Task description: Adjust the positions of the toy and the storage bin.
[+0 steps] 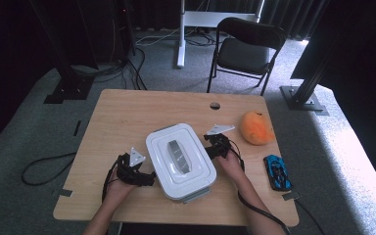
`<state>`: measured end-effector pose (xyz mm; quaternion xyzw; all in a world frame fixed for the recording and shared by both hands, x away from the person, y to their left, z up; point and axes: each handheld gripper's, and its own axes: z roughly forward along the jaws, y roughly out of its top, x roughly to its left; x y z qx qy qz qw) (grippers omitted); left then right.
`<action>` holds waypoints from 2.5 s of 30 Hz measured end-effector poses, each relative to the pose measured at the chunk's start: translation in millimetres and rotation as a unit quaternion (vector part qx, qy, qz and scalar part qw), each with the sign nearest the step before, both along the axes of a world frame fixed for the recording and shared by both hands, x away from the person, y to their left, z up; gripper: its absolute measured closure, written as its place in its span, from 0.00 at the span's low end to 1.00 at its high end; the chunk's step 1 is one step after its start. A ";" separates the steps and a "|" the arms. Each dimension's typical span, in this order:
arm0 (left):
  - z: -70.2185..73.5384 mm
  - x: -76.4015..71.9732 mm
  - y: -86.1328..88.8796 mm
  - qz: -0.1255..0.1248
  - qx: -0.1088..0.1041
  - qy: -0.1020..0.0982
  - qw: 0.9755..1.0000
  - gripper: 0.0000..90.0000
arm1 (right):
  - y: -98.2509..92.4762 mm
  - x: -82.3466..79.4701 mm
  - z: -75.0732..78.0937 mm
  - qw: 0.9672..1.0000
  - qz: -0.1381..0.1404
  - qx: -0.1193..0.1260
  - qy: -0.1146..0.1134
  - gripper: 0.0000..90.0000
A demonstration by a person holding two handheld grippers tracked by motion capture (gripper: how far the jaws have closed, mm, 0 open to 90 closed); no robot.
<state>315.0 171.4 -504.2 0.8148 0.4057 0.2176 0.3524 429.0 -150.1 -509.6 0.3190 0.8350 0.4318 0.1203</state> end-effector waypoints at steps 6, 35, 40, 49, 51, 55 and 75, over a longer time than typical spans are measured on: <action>-4.2 -4.9 1.2 -0.013 -0.019 0.005 1.000 0.01 | -6.6 -4.8 -1.4 1.000 -0.008 -0.004 0.001 0.19; -24.5 -1.5 -10.1 -0.022 0.006 0.026 0.999 0.01 | -104.1 -100.7 -15.0 0.996 -0.085 0.008 -0.006 0.15; -22.5 0.9 -16.6 -0.027 0.004 0.023 0.999 0.01 | -111.4 -110.5 -16.1 0.996 -0.091 0.019 0.002 0.15; -20.4 10.7 -33.8 -0.045 0.000 0.023 0.999 0.01 | -116.1 -112.0 -21.3 0.995 -0.098 0.016 0.004 0.15; -20.3 12.1 -35.2 -0.047 -0.002 0.023 0.999 0.01 | -118.4 -113.4 -21.5 0.995 -0.103 0.009 0.001 0.15; -20.5 13.6 -30.4 -0.043 -0.008 0.025 0.999 0.01 | -127.2 -117.3 -19.7 0.994 -0.108 0.022 -0.005 0.15; -30.6 2.8 35.1 0.002 0.002 0.042 0.999 0.01 | -127.7 -135.8 51.4 0.990 -0.103 0.078 -0.050 0.13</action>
